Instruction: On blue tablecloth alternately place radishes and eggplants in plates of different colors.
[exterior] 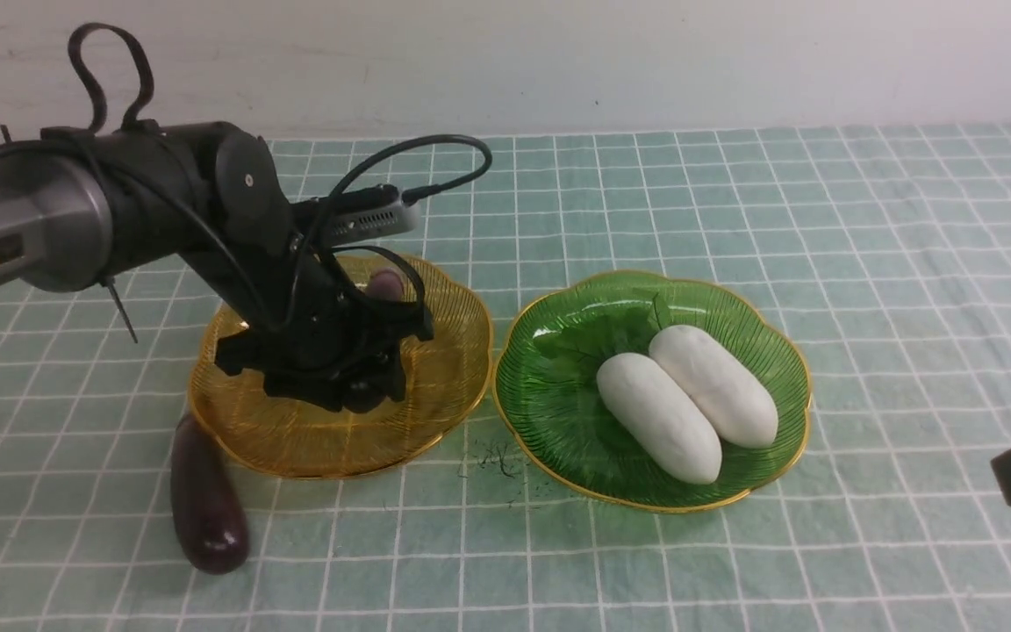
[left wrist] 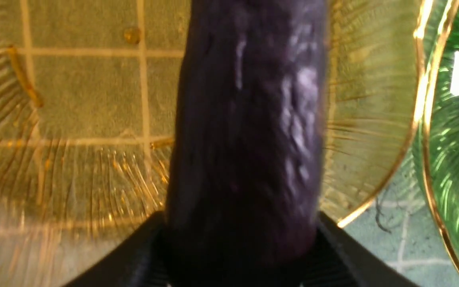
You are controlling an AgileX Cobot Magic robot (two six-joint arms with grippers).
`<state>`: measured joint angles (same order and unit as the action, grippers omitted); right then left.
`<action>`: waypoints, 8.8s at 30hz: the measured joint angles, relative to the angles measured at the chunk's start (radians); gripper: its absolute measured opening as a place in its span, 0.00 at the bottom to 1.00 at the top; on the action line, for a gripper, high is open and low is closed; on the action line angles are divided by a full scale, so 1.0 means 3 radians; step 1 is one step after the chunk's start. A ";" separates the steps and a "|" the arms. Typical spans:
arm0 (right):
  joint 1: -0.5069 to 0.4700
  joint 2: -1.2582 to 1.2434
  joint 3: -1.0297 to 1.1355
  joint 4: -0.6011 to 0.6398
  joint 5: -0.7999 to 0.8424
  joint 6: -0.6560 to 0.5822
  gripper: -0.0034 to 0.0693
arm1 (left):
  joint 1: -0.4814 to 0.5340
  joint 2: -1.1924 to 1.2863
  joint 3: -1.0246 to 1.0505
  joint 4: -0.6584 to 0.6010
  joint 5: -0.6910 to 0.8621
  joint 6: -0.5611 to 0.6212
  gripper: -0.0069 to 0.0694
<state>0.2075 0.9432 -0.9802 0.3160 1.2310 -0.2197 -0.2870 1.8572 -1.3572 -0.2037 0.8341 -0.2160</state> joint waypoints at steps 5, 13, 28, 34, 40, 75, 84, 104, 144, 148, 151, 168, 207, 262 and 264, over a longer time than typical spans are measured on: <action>0.0000 0.0000 0.0003 -0.0003 -0.0014 0.0000 0.03 | -0.0003 -0.0037 -0.0074 0.0008 0.0086 0.0063 0.81; 0.0000 0.0000 0.0003 -0.0013 -0.0028 0.0000 0.03 | 0.0010 -0.0549 -0.0433 0.0566 0.1181 0.0184 0.63; 0.0000 0.0000 0.0003 -0.0013 -0.0035 0.0000 0.03 | 0.0183 -0.1208 0.1189 0.0755 0.1107 -0.0206 0.09; 0.0000 0.0000 0.0003 -0.0013 -0.0035 0.0000 0.03 | 0.0183 -0.1167 0.1343 0.0833 0.0311 -0.0831 0.22; 0.0000 0.0000 0.0003 -0.0013 -0.0035 0.0000 0.03 | 0.0183 -0.1040 0.1344 0.1117 0.0057 -0.1244 0.52; 0.0000 0.0000 0.0003 -0.0013 -0.0055 0.0004 0.03 | 0.0183 -0.1223 0.1077 0.1916 0.1122 -0.1498 0.58; 0.0000 -0.0010 0.0003 -0.0013 -0.0107 0.0004 0.03 | 0.0180 -0.0821 0.0323 0.0644 0.0427 -0.0342 0.58; 0.0000 -0.1938 0.0324 -0.0196 -0.0408 0.0126 0.03 | 0.0180 0.0153 -0.0133 0.0459 0.0170 -0.0058 0.76; -0.0001 -0.2709 0.2519 -0.0300 -0.2684 0.0013 0.03 | 0.0180 0.0146 -0.0133 0.0459 0.0620 0.0098 0.08; -0.0141 -0.2949 0.2817 -0.0522 -0.2687 0.0013 0.03 | 0.0180 0.0116 -0.0157 0.0459 0.0627 0.0111 0.08; -0.0297 -0.3044 0.2982 -0.0569 -0.2684 0.0013 0.03 | 0.0176 -0.0011 -0.0233 0.0459 0.0700 0.0115 0.08; -0.0500 -0.3171 0.3324 -0.0640 -0.2732 0.0013 0.03 | 0.0176 -0.1365 -0.0390 0.0471 0.1323 0.0248 0.08; -0.0500 -0.3171 0.3328 -0.0641 -0.2753 0.0013 0.03 | 0.0176 -0.5156 0.3299 0.0297 -0.1477 0.0397 0.08; -0.0500 -0.3171 0.3328 -0.0641 -0.2757 0.0067 0.03 | 0.0799 -0.6224 0.4599 0.0770 -0.1436 0.0384 0.08; -0.0500 -0.3171 0.3328 -0.0641 -0.2757 0.0067 0.03 | 0.0766 -0.6224 0.4599 0.0770 -0.1436 0.0384 0.08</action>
<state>0.0574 -0.0081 0.0182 0.1237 0.4039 -0.1998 -0.0573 -0.0101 0.0224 0.0273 0.4034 -0.1009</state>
